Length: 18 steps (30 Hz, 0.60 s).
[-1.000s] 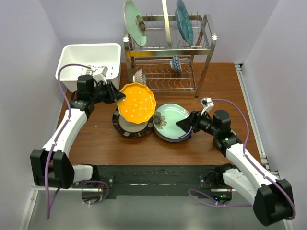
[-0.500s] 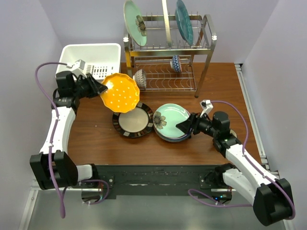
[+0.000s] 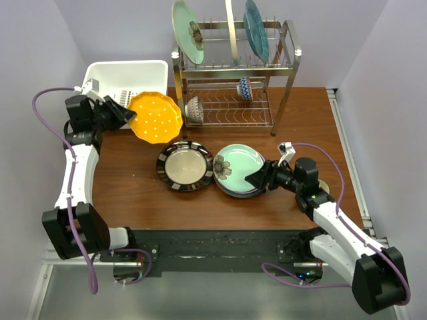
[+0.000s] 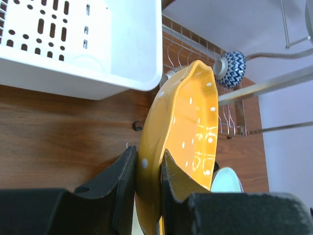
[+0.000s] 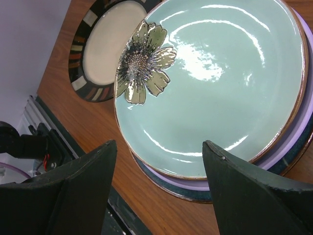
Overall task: Place the plates into the plastic bin on the countertop
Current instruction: Place the plate in the plastic bin.
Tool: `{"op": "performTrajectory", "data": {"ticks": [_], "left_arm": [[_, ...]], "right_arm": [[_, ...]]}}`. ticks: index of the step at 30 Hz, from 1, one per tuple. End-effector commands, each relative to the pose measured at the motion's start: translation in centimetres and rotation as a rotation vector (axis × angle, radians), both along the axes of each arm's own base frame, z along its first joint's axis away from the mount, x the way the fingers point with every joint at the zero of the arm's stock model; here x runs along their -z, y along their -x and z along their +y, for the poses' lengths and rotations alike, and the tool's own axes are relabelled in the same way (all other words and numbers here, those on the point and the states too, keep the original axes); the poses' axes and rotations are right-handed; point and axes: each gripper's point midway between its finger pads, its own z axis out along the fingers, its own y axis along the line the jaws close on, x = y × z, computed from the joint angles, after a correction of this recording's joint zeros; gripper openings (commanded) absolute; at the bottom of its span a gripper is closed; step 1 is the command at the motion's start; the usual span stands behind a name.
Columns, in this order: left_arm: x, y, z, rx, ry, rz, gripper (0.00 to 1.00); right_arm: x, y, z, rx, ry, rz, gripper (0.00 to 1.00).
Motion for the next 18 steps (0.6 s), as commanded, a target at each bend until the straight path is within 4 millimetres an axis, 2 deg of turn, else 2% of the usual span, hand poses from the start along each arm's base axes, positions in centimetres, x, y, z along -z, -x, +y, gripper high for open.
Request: {"op": "performTrajectory", "data": {"ticks": [1,6,11,18], "left_arm": [[-8.8,-1.9,0.9,-0.047,0.023,-0.248,0.00],[-9.1,-2.4,2.2,-0.119,0.002,-0.239,0.00],[-10.4,-3.0,2.9,-0.152,-0.002,-0.256,0.00],[-12.2,-4.9,4.3,-0.202,-0.019,-0.273,0.00]], "right_arm": [[-0.3,-0.1,0.2,-0.016,-0.001,-0.027,0.74],[0.0,-0.1,0.2,-0.015,0.005,-0.018,0.74],[0.6,-0.2,0.2,-0.017,0.010,-0.001,0.74],[1.0,-0.5,0.2,-0.010,0.013,0.011,0.74]]}}
